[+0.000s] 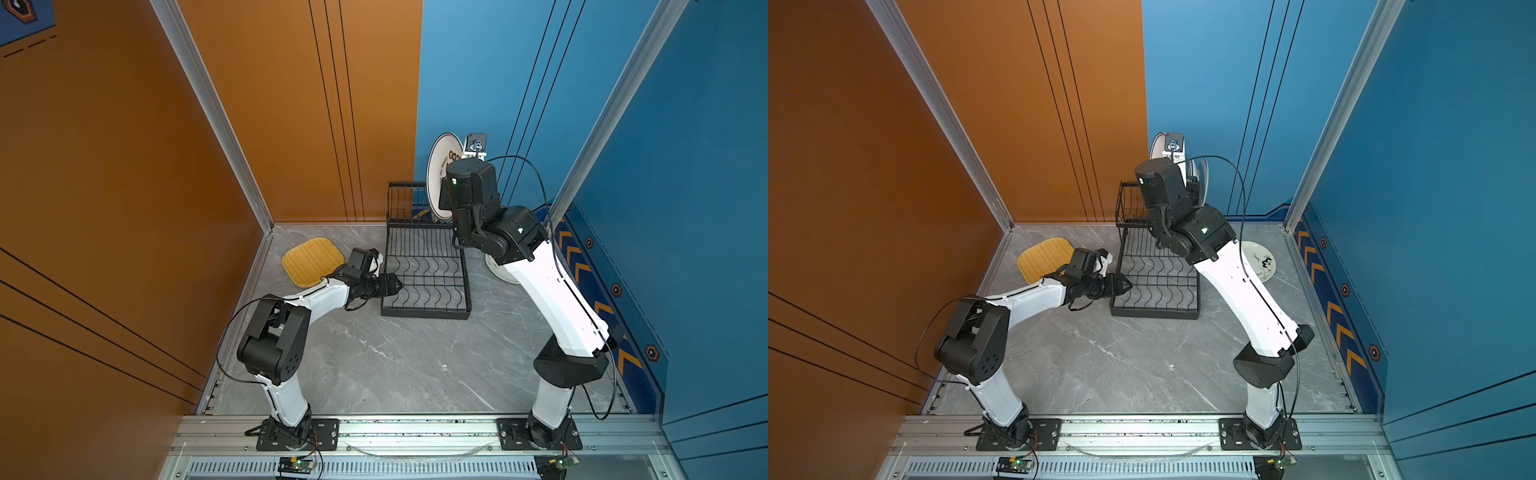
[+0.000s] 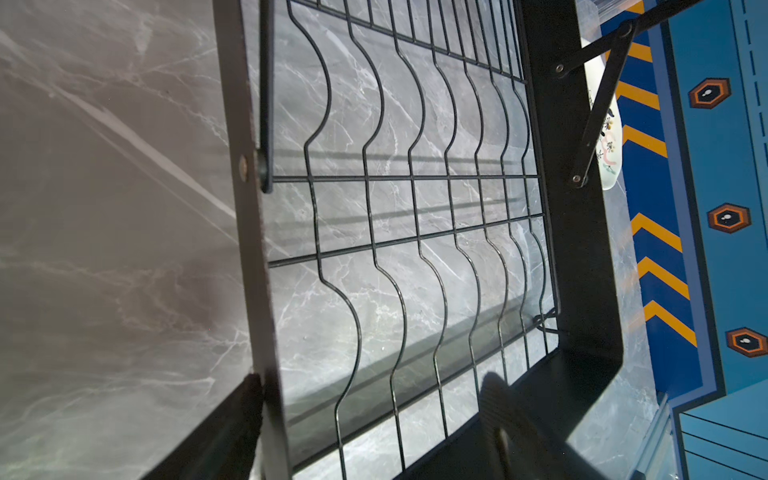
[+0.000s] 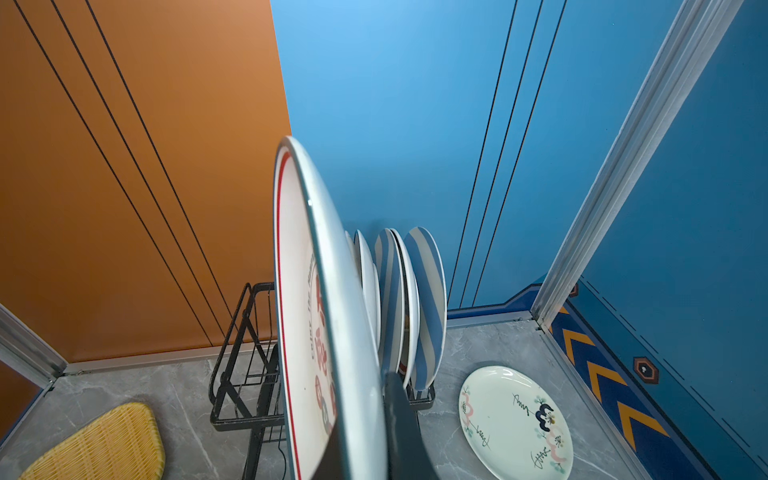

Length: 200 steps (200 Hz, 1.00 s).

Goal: Load the plates into the dish rack
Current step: 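Carry the plate into the rack slot with right gripper while left gripper releases, then lower the red-lettered plate into the rack beside the sunburst plate with right gripper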

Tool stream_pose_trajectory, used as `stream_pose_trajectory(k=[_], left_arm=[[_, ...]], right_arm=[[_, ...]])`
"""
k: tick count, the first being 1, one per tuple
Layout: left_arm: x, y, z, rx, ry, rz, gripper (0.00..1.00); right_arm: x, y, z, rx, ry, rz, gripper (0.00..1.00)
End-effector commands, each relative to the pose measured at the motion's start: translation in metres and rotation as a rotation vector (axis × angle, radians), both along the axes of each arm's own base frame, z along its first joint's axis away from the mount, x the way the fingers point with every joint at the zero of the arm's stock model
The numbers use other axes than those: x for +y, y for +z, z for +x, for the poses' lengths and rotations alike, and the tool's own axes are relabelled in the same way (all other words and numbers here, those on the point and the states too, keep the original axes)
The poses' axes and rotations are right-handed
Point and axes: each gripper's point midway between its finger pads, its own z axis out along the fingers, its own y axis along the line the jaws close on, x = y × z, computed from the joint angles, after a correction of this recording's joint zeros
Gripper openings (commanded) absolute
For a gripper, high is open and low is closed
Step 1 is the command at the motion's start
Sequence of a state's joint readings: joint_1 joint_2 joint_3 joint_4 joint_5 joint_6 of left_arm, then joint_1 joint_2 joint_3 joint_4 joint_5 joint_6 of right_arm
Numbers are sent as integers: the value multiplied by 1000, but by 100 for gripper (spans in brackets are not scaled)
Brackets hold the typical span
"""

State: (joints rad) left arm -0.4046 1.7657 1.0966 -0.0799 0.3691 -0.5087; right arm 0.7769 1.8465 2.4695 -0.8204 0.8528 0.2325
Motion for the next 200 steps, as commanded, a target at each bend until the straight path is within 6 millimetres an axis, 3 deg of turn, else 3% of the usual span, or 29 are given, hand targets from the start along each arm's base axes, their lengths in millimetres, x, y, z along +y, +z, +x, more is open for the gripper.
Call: stream_pose_trajectory(k=[1, 63, 99, 107, 112, 171, 175, 200], left_arm=[[-31, 3, -17, 25, -83, -53, 81], [-79, 10, -40, 41, -206, -106, 78], [-96, 11, -52, 55, -252, -119, 78], [-94, 11, -53, 55, -247, -117, 78], [-92, 10, -53, 55, -240, -115, 78], [-47, 23, -45, 38, -153, -131, 85], [-44, 24, -44, 36, -147, -132, 90], [-27, 32, -40, 22, -117, -137, 93]], right_arm=[[-9, 24, 2, -79, -42, 34, 0], [-7, 14, 24, -79, -68, -21, 0], [-6, 2, 44, -65, -78, -87, 0], [-2, 0, 47, -64, -70, -104, 0], [-15, 0, 56, -62, -97, -117, 0], [-8, -26, 92, -28, -5, -271, 0], [-9, -28, 94, -26, 2, -271, 0], [-11, -39, 102, -22, 41, -275, 0]])
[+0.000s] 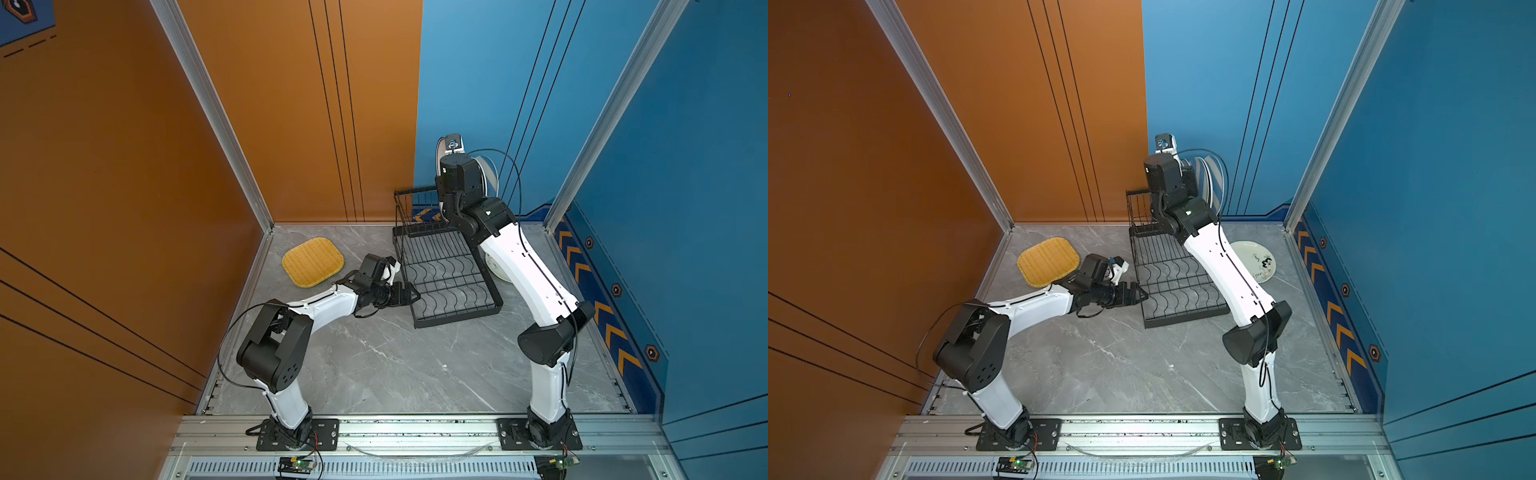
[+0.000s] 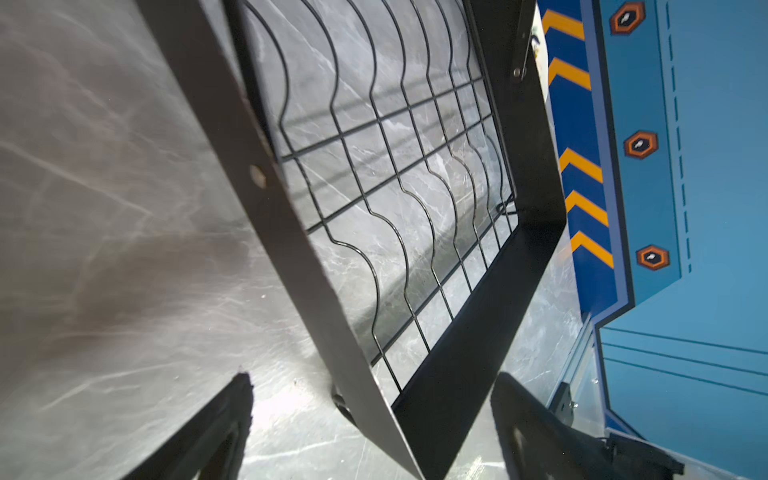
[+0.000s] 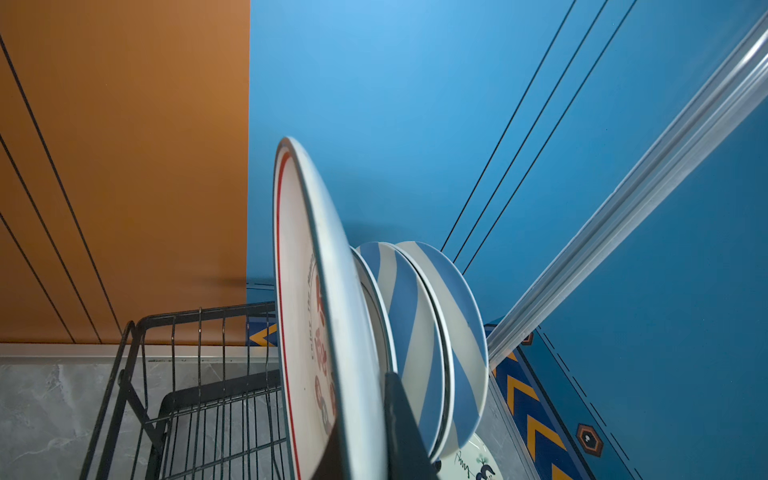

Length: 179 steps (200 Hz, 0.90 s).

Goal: Load the plates into the dish rack
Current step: 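Lower the red-lettered plate into the rack beside the sunburst plate with right gripper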

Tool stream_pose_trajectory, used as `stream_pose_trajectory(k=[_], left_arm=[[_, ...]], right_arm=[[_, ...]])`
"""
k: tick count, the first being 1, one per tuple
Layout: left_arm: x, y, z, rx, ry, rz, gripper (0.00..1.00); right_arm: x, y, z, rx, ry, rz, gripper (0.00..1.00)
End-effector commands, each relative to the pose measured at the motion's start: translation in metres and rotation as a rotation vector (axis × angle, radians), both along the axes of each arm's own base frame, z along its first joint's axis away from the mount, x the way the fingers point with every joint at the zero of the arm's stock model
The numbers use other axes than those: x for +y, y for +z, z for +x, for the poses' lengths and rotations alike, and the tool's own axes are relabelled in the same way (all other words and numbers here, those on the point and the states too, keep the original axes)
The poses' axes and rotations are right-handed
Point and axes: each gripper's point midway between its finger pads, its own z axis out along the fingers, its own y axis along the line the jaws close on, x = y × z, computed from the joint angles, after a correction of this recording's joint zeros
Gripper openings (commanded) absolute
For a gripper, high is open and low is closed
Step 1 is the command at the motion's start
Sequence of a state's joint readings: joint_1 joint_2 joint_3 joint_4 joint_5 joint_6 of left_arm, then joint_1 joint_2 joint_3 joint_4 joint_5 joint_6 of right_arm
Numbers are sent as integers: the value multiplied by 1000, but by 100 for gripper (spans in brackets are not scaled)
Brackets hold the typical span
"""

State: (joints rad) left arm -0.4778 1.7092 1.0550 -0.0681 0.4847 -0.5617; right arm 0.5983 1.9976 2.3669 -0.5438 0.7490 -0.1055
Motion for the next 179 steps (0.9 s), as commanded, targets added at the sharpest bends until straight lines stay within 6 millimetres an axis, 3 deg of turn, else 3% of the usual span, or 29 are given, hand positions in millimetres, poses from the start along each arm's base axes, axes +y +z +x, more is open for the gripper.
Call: stream_pose_trajectory(k=[1, 10, 67, 179], left_arm=[[11, 16, 0, -24, 4, -30, 93], [19, 7, -5, -2, 14, -18, 94], [40, 12, -4, -5, 63, -22, 97], [50, 15, -3, -6, 86, -22, 99]], right_arm=[[0, 22, 1, -69, 71, 19, 0], [0, 17, 4, -61, 83, 17, 0], [-6, 0, 14, -51, 71, 3, 0], [-9, -31, 30, -10, -1, -33, 0]])
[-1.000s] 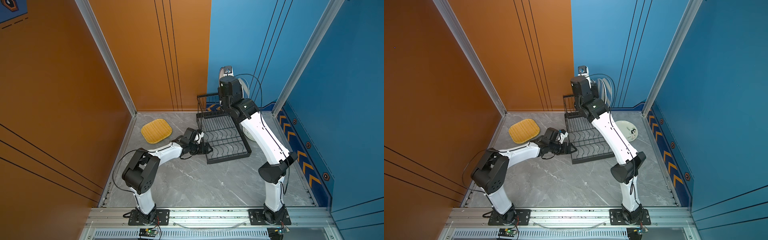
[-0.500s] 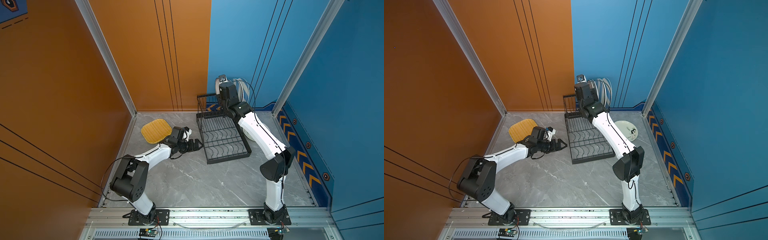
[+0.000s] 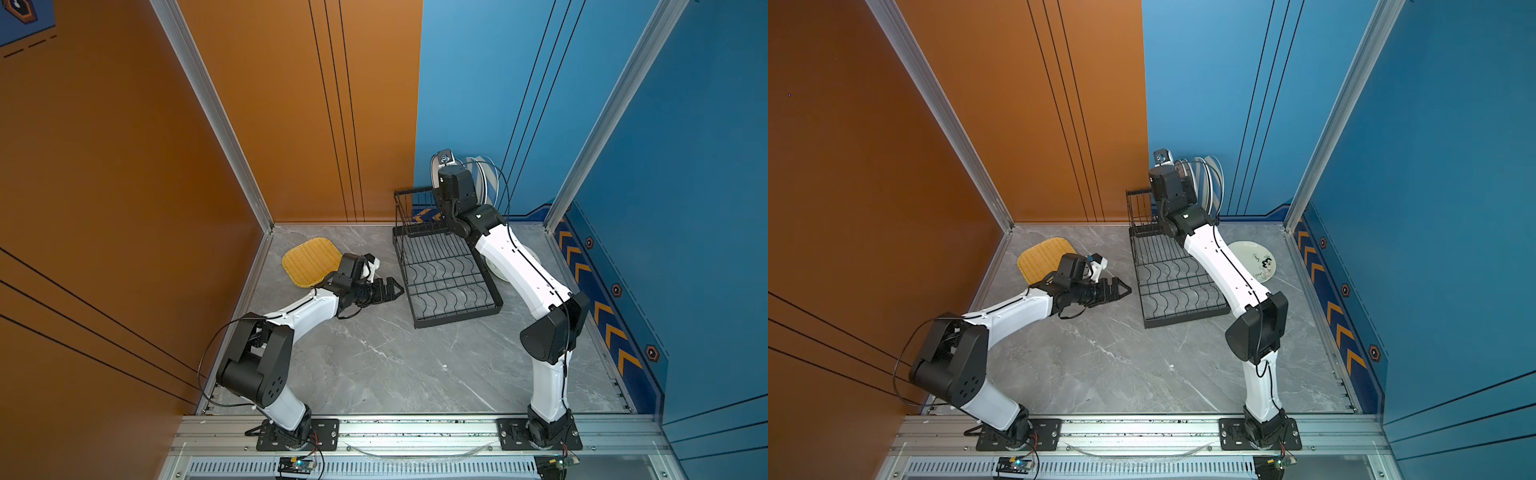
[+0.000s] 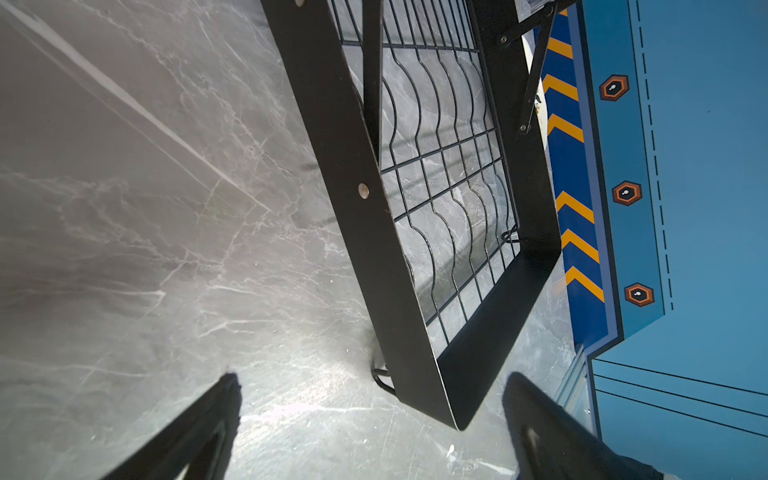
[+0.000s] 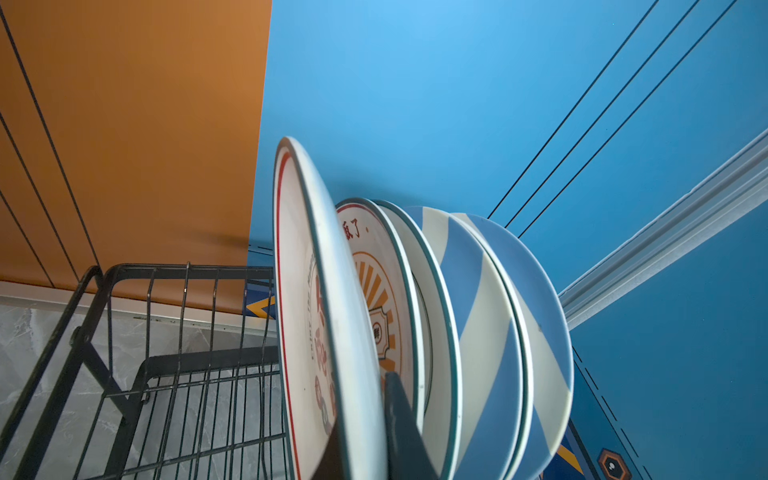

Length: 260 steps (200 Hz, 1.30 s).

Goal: Load the plates into the dish rack
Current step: 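Lower the red-lettered plate into the rack beside the sunburst plate with right gripper, then open right gripper and withdraw it while left gripper moves to the yellow tray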

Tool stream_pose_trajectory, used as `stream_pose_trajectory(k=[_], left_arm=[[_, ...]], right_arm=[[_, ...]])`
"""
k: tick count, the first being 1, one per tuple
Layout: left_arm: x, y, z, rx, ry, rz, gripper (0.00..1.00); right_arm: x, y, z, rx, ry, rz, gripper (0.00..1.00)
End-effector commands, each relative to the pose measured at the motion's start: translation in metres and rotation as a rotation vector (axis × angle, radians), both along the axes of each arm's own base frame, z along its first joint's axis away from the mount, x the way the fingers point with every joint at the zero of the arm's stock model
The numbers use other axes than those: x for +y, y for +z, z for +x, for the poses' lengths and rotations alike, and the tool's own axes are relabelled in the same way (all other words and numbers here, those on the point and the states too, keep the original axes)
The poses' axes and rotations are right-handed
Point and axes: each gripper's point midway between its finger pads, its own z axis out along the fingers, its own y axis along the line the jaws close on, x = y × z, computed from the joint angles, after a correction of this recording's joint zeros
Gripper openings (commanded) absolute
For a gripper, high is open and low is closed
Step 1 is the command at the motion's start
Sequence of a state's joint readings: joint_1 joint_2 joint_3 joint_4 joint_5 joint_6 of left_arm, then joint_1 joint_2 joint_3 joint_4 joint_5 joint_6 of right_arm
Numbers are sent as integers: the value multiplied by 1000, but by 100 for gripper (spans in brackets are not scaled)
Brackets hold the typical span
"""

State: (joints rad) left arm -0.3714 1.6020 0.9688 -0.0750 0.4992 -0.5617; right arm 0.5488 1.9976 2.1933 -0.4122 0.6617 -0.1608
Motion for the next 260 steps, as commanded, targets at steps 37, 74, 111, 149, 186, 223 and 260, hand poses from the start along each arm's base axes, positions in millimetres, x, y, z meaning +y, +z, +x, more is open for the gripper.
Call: stream_pose_trajectory(k=[37, 74, 111, 149, 186, 223, 260], left_arm=[[6, 4, -6, 7, -5, -9, 100], [8, 3, -5, 9, -4, -10, 100], [9, 2, -5, 12, 0, -9, 99], [11, 3, -4, 10, 3, -11, 99], [13, 4, -3, 7, 8, -12, 98], [15, 6, -2, 2, 13, -13, 98], [18, 9, 1, -6, 24, -13, 98]], right_arm=[[-5, 7, 6, -51, -45, 23, 0], [-4, -4, 11, -30, -56, 17, 0], [-4, -15, 15, -10, -74, 12, 0], [-5, -13, 14, -7, -78, 19, 0], [-3, -22, 17, 10, -85, 4, 24], [-4, -11, 11, -4, -83, 8, 35], [-5, 15, -4, -44, -73, 30, 40]])
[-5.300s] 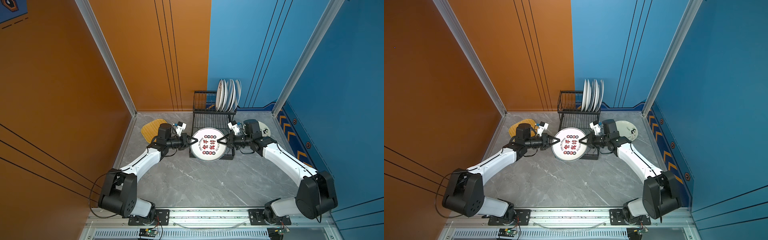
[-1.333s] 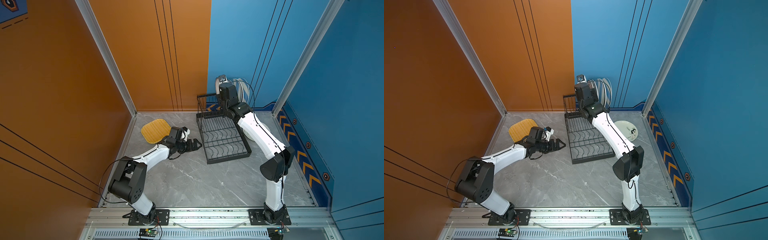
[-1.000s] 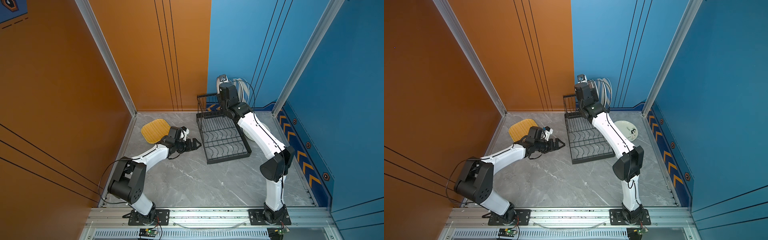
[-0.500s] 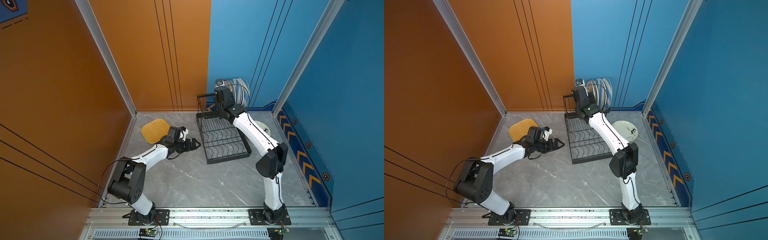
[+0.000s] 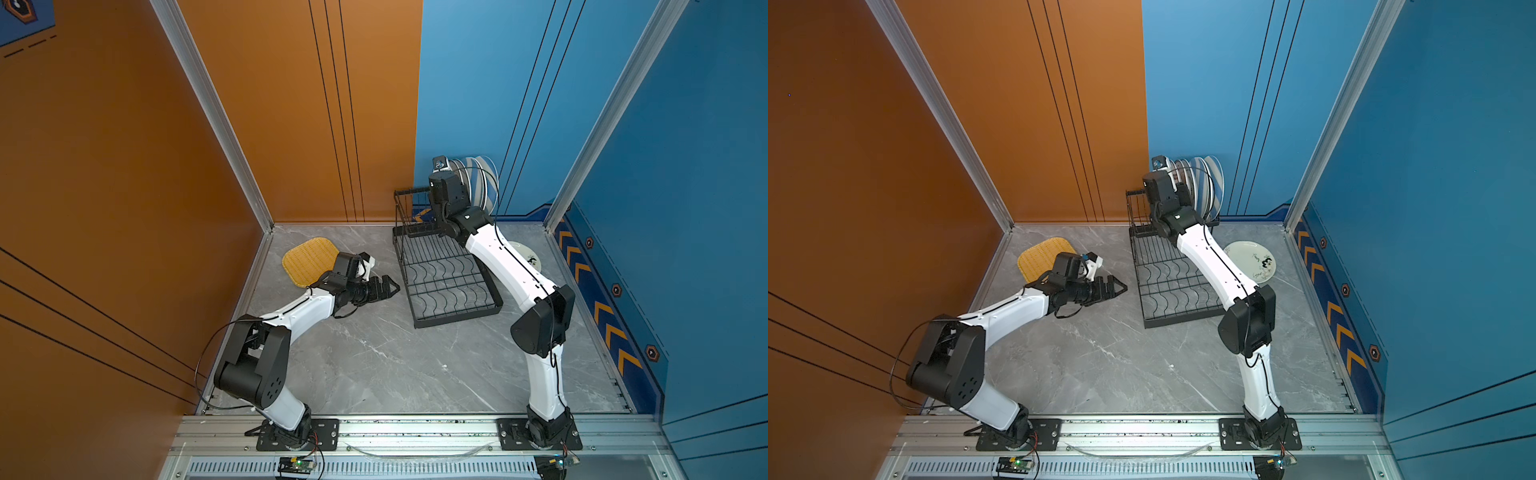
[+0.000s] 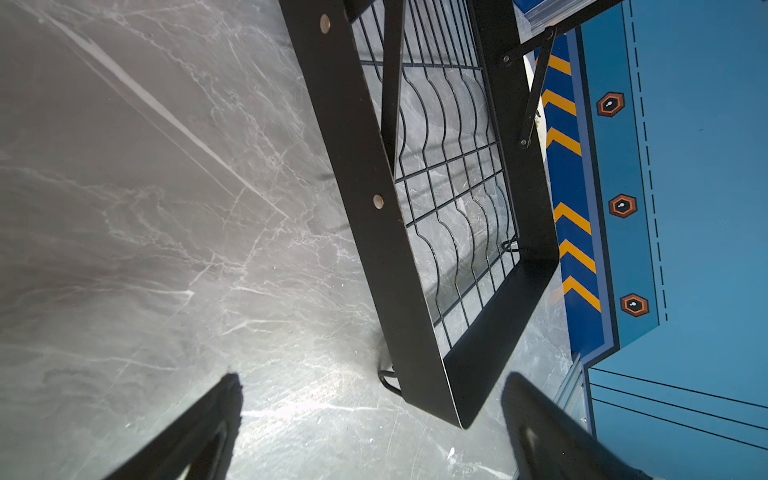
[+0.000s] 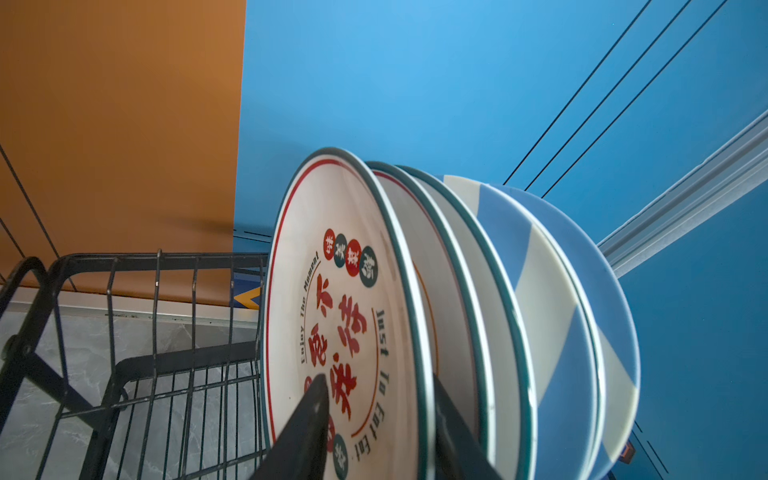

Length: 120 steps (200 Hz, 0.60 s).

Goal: Load the plates into the dish rack
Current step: 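Open right gripper and withdraw it while left gripper moves to the yellow tray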

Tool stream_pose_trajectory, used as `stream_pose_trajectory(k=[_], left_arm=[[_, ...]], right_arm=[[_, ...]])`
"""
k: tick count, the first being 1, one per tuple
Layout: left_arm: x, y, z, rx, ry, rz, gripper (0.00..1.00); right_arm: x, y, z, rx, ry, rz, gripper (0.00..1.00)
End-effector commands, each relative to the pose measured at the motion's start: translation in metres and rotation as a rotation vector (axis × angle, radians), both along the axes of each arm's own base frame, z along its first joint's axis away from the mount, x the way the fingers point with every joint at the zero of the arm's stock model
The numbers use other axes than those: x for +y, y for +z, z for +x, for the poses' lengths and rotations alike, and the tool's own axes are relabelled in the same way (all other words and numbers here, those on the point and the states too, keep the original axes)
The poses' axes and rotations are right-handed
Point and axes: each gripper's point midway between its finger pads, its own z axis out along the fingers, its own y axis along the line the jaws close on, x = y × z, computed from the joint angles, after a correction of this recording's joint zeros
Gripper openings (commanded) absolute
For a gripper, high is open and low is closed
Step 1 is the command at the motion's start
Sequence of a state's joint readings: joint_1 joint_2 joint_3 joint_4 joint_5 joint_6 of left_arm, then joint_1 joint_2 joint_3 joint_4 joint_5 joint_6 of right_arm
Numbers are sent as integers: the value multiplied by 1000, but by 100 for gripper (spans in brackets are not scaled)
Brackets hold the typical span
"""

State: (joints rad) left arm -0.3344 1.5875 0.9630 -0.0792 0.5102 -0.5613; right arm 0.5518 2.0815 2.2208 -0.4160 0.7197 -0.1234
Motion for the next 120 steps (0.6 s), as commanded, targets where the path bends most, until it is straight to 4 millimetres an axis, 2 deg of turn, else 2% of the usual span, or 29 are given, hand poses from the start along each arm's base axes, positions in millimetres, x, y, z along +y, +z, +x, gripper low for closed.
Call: stream_pose_trajectory(k=[1, 34, 61, 91, 120], left_arm=[[6, 5, -4, -3, -5, -4, 98], [13, 9, -2, -6, 15, 4, 98], [27, 14, 0, -7, 54, 18, 98], [61, 14, 1, 19, 147, 69, 98], [107, 16, 4, 38, 268, 118, 98]], right_arm=[[-8, 48, -21, -81, -12, 40, 41], [-9, 62, -34, -91, -7, 46, 51], [-11, 70, -48, -86, -5, 57, 57], [-11, 77, -68, -82, 9, 92, 61], [-14, 74, -89, -51, 26, 142, 64]])
